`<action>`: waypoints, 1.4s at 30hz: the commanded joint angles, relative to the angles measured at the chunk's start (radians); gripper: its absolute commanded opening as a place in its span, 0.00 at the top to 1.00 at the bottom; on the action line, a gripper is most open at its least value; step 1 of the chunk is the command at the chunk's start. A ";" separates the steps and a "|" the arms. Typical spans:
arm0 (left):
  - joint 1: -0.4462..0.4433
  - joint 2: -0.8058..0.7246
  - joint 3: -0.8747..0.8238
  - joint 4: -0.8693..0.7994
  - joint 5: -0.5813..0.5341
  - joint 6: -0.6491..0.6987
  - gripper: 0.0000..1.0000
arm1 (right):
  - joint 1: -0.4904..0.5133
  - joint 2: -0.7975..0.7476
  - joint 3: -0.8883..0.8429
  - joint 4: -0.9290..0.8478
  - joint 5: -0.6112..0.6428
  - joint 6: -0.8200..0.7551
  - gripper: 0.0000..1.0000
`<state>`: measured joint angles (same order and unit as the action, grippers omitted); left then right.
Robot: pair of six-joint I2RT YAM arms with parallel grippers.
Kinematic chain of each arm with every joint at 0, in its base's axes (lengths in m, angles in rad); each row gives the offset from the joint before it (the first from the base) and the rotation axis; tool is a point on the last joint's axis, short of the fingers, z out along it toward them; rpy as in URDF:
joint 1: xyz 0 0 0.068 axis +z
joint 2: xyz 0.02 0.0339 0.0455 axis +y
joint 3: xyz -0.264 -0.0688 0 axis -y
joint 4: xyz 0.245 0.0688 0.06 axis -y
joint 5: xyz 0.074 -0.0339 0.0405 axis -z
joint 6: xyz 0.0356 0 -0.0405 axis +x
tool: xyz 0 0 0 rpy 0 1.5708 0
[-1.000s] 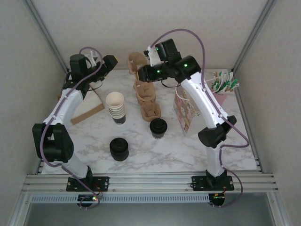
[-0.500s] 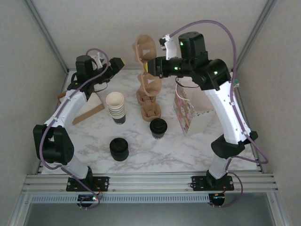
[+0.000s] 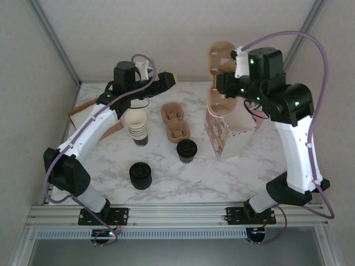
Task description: Pack the takeout coffee
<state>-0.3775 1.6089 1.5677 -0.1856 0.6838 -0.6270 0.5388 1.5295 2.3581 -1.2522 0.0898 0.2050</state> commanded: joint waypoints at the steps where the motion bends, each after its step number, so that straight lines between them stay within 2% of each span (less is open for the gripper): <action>1: -0.066 -0.024 0.059 -0.051 -0.011 0.036 0.06 | -0.042 -0.031 -0.027 -0.066 0.120 -0.037 0.73; 5: -0.163 0.006 0.094 -0.053 0.018 0.033 0.12 | -0.094 -0.036 -0.063 -0.095 0.173 -0.056 0.73; 11: -0.253 0.059 0.116 -0.041 0.046 0.022 0.16 | -0.154 -0.004 -0.101 -0.111 0.139 -0.065 0.73; 21: -0.267 0.163 0.156 -0.015 0.105 0.004 0.28 | -0.177 0.126 -0.060 -0.189 0.131 -0.091 0.74; 26: -0.267 0.186 0.166 -0.018 0.122 0.006 0.42 | -0.176 0.190 -0.028 -0.229 0.133 -0.102 0.74; 30: -0.266 0.192 0.158 -0.021 0.125 0.012 0.61 | -0.178 0.245 0.006 -0.266 0.141 -0.105 0.73; 34: -0.266 0.195 0.153 -0.029 0.122 0.018 0.73 | -0.187 0.287 0.029 -0.300 0.145 -0.103 0.73; 42: -0.265 0.199 0.143 -0.034 0.107 0.022 0.89 | -0.202 0.315 0.005 -0.309 0.127 -0.105 0.73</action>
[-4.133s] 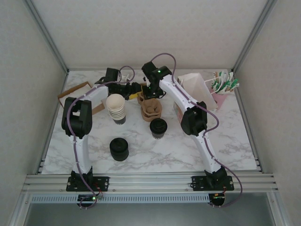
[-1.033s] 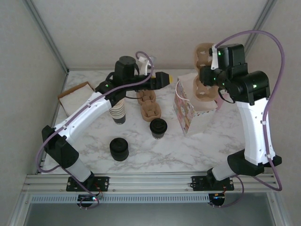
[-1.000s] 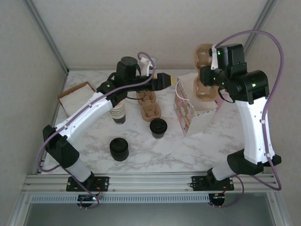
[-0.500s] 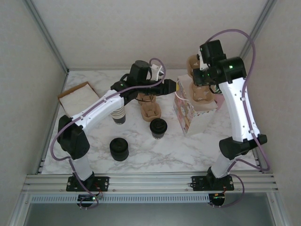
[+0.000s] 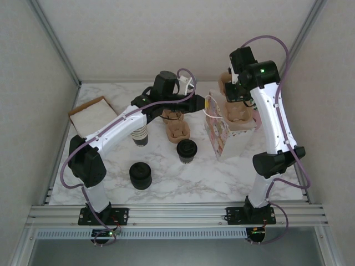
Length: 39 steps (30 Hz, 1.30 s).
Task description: Pack the takeout coffee
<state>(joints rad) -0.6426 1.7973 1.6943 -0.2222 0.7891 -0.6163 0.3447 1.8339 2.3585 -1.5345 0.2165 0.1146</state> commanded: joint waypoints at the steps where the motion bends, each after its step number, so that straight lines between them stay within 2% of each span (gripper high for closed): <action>1: 0.001 0.012 0.016 0.003 0.002 0.012 0.90 | -0.010 0.014 0.001 -0.026 -0.005 -0.015 0.73; 13: 0.008 0.016 0.016 -0.001 -0.004 0.012 1.00 | -0.013 0.049 -0.048 -0.022 -0.012 -0.025 0.73; 27: 0.014 0.011 0.005 -0.014 -0.021 0.016 1.00 | -0.037 0.020 -0.075 -0.021 -0.017 -0.018 0.73; 39: 0.015 0.015 0.008 -0.009 -0.024 0.009 1.00 | -0.037 0.011 -0.152 0.003 -0.072 -0.018 0.74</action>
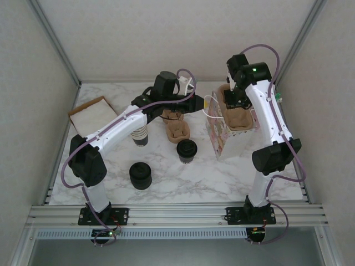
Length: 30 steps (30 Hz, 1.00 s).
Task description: Pack the takeout coffee
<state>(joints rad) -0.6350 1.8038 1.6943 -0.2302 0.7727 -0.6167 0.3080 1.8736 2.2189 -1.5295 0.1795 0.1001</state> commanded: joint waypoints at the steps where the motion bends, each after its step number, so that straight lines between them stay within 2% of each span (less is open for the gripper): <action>1: 0.009 0.011 0.008 -0.001 -0.007 0.009 1.00 | 0.000 -0.033 -0.016 -0.003 -0.039 -0.004 0.74; 16: 0.009 0.022 0.009 0.005 -0.007 0.003 1.00 | 0.040 -0.086 -0.087 0.025 -0.025 0.007 0.74; 30: 0.009 0.016 0.005 0.007 -0.014 -0.002 1.00 | 0.056 -0.126 -0.080 0.029 0.014 0.024 0.74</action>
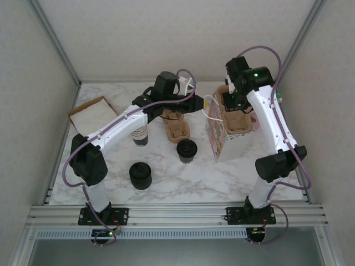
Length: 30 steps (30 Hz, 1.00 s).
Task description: Pack the takeout coffee
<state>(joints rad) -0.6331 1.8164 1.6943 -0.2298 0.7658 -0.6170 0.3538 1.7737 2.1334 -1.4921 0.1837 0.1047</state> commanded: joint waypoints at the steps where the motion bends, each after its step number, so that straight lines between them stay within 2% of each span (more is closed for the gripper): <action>1: 0.007 0.003 0.004 0.008 -0.008 -0.001 1.00 | 0.012 -0.025 0.005 -0.010 0.010 0.019 0.74; 16: 0.008 -0.004 -0.007 0.014 -0.011 -0.006 1.00 | 0.027 -0.039 -0.100 0.034 0.044 0.047 0.74; 30: 0.007 -0.012 -0.017 0.017 -0.019 -0.009 1.00 | 0.028 -0.077 -0.173 0.087 0.005 0.036 0.75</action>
<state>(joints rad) -0.6331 1.8164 1.6875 -0.2295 0.7589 -0.6182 0.3721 1.7432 1.9812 -1.4113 0.2062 0.1379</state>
